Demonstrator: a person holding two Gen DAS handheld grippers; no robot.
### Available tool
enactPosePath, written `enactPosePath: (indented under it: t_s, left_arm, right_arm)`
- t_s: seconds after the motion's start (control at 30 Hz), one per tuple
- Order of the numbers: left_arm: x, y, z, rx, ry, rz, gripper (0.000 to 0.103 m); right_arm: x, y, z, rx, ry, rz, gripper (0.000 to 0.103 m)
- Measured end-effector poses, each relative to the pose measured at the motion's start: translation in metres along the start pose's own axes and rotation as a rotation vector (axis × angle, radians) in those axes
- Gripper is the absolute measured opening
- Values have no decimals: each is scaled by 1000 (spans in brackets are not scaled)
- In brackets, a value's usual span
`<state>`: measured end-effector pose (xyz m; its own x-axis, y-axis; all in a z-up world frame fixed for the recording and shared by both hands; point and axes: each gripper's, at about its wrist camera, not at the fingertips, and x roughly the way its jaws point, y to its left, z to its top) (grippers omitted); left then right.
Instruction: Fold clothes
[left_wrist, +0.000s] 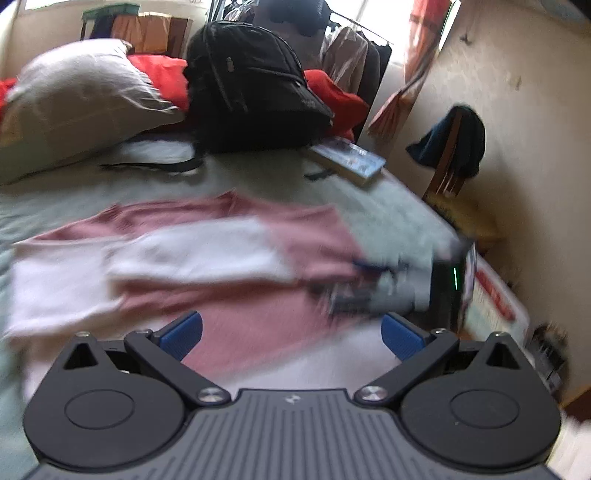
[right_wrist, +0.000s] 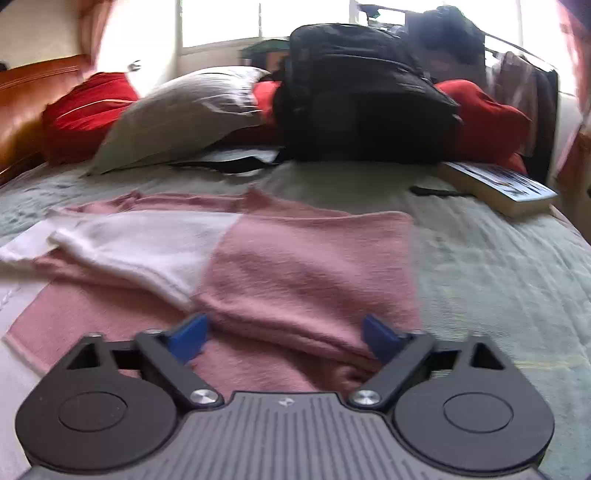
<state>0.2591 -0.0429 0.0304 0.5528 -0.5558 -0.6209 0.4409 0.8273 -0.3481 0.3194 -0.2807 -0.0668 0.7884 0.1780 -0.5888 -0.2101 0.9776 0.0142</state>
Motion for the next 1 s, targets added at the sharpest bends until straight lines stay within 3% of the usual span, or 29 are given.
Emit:
enactPosePath:
  t_s: [0.17, 0.33, 0.5, 0.63, 0.77, 0.87, 1.0]
  left_arm:
    - [89, 3, 41, -97, 35, -103, 102]
    - [157, 24, 38, -255, 116, -120, 102]
    - [155, 44, 28, -352, 80, -138, 102]
    - [155, 35, 56, -355, 48, -171, 102]
    - [192, 23, 69, -357, 104, -250, 102]
    - [224, 18, 62, -346, 175, -210, 102]
    - [225, 8, 68, -328, 173, -192, 102]
  right_arm:
    - [-3, 7, -9, -37, -34, 19, 103]
    - [-10, -12, -10, 61, -72, 124, 103]
    - [-23, -19, -11, 111, -106, 170, 103]
    - [-27, -22, -12, 129, -115, 197, 103]
    - [-28, -22, -13, 131, -111, 201, 103]
    - [-29, -24, -14, 146, -106, 213, 103]
    - [-32, -25, -15, 153, -75, 226, 103]
